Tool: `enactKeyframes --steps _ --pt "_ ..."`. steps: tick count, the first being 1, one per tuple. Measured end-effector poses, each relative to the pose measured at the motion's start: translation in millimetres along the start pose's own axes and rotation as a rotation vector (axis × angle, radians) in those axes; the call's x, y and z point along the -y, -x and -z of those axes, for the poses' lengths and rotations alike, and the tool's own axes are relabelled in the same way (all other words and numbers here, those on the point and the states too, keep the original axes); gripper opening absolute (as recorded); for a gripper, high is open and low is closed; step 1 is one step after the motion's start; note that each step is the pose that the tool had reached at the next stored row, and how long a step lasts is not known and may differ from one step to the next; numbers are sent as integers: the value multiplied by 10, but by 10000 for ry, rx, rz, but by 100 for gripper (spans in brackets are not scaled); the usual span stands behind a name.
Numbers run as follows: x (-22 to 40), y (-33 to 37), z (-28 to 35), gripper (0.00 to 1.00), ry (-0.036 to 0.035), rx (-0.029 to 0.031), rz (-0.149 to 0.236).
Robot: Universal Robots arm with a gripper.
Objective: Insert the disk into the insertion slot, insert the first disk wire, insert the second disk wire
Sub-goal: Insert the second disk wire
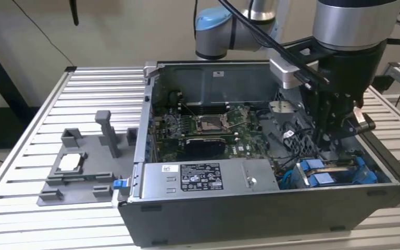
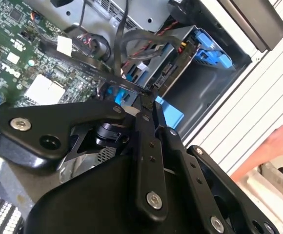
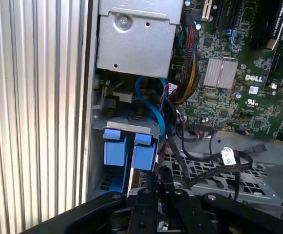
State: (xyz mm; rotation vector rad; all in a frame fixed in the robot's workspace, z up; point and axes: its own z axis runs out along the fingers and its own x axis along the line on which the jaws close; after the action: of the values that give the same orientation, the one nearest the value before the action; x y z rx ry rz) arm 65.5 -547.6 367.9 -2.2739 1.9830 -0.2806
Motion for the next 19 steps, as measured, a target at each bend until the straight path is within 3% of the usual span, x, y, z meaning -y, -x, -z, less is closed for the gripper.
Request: enactKeyframes --steps 10,12,13,14,18,19 --pt "178 -199 -79 16 705 100 28" --pt "216 -223 -99 16 806 127 29" --pt "229 -229 -109 16 818 164 24" --pt "238 -232 -116 16 807 251 9" --pt "256 -240 -130 16 721 896 -109" --pt "255 -243 -133 16 710 986 -132"
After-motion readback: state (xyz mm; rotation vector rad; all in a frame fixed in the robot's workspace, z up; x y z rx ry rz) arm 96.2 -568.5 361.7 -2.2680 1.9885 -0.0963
